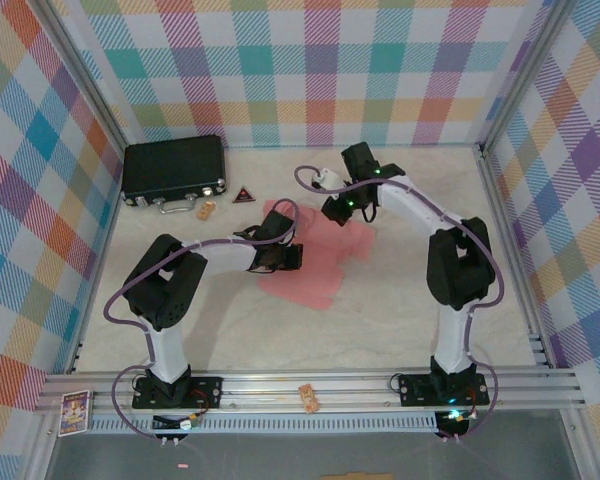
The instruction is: Fold the paper box
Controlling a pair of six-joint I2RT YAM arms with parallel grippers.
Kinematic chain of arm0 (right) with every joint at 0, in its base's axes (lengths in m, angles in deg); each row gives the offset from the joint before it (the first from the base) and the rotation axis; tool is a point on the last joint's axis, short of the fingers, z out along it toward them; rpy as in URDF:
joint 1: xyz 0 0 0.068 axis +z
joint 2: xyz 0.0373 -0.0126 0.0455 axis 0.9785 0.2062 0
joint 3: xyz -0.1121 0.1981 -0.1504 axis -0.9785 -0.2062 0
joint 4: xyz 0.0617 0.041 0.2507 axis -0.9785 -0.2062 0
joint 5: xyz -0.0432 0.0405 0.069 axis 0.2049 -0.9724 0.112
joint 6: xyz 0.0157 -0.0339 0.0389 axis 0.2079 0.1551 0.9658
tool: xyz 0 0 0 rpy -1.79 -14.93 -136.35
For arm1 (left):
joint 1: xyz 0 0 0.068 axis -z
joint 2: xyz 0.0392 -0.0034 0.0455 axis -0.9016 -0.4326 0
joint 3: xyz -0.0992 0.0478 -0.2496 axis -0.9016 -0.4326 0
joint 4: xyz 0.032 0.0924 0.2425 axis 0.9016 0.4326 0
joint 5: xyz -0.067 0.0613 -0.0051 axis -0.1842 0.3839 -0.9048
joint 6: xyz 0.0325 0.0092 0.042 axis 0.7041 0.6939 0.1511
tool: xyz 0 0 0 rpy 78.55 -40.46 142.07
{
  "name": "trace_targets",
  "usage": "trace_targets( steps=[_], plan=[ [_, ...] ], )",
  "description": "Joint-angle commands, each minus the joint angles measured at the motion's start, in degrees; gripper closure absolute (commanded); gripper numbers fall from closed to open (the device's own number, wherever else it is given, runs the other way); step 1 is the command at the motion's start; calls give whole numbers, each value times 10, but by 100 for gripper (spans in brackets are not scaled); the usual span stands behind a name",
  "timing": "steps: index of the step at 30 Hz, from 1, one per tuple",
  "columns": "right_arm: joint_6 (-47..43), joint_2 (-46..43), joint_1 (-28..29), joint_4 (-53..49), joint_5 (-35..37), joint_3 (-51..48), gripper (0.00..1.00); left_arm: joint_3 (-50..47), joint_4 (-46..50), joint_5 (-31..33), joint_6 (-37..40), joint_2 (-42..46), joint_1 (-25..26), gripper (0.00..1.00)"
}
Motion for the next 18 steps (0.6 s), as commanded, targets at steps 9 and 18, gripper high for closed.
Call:
trace_targets(
  steps=[9,18],
  plan=[
    [58,-63,38,67,6,-98,100,-28,31,46,21,4,4,100],
    [95,-73,56,98,44,-121,100,-65,-13,39,26,41,4,100]
  ],
)
